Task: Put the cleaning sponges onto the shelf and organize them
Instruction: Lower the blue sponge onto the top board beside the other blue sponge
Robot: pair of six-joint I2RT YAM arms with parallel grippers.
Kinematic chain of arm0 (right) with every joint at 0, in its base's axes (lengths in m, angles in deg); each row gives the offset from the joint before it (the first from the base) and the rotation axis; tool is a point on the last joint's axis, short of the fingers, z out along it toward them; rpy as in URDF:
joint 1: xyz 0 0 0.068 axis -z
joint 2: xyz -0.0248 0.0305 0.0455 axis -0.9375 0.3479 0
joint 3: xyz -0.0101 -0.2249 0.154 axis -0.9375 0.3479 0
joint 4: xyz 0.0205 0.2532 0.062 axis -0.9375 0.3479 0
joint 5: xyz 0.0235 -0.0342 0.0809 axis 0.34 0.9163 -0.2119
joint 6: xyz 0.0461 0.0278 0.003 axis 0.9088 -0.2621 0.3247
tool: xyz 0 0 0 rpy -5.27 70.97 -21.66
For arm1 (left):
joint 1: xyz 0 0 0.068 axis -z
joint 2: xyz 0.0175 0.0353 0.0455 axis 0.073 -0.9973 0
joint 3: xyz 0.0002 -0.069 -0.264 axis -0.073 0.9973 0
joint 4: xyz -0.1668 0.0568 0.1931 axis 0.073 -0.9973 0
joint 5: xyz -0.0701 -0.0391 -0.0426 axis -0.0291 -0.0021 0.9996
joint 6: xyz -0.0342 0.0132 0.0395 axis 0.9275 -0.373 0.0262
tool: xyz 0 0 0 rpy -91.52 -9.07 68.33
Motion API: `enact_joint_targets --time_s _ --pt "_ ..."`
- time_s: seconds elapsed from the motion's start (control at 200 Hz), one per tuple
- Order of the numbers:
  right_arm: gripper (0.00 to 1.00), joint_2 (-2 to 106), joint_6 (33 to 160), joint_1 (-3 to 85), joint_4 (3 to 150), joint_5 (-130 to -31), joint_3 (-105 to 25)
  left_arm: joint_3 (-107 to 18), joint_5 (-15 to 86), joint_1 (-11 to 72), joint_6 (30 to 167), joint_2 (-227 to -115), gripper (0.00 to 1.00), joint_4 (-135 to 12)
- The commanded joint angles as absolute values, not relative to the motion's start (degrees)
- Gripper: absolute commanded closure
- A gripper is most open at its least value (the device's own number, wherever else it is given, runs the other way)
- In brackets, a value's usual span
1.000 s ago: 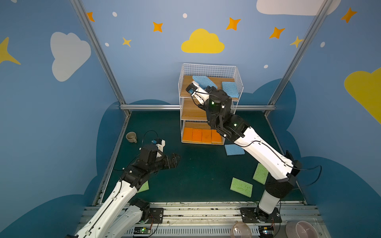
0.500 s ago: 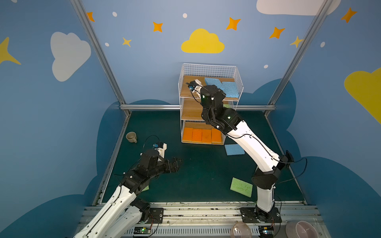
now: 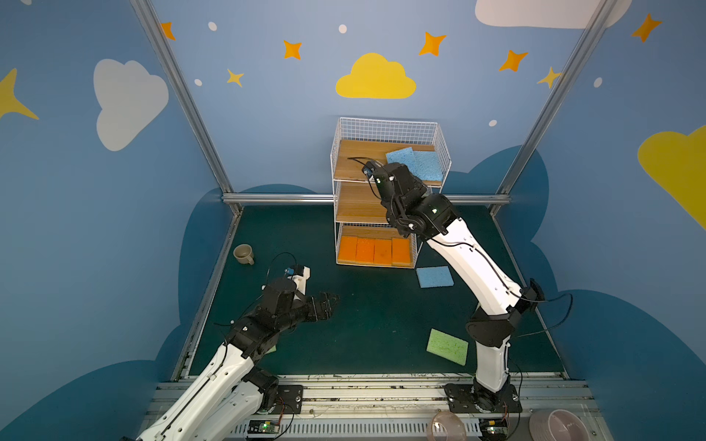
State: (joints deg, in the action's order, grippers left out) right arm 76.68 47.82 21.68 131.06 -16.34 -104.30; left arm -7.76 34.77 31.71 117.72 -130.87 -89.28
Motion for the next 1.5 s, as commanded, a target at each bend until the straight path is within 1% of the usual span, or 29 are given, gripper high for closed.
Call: enact_joint_targets --time_s 0.0,0.28,0.726,1.096,1.366,1.497 --pt "1.00 77.35 52.24 22.36 134.85 -20.23 -107.17 -7.34 34.15 31.94 117.75 -130.33 0.01 -88.69" --pt "1.00 80.04 53.55 21.97 134.46 -22.00 -113.37 -7.47 33.73 32.10 117.70 -130.42 0.00 -88.96" --pt "1.00 82.69 50.97 19.24 123.80 -12.24 -116.37 -7.12 34.62 32.07 117.35 -130.83 0.01 -88.51" --pt "1.00 83.59 44.90 17.13 112.36 -9.23 -116.70 -6.86 34.50 32.07 117.04 -129.48 0.01 -89.05" --pt "1.00 86.44 46.46 17.42 112.58 -8.72 -117.93 -6.86 35.44 32.10 117.16 -129.45 0.01 -89.04" --pt "1.00 87.08 50.42 18.72 116.31 -9.99 -118.44 -6.77 35.65 32.08 117.18 -129.05 0.00 -89.47"
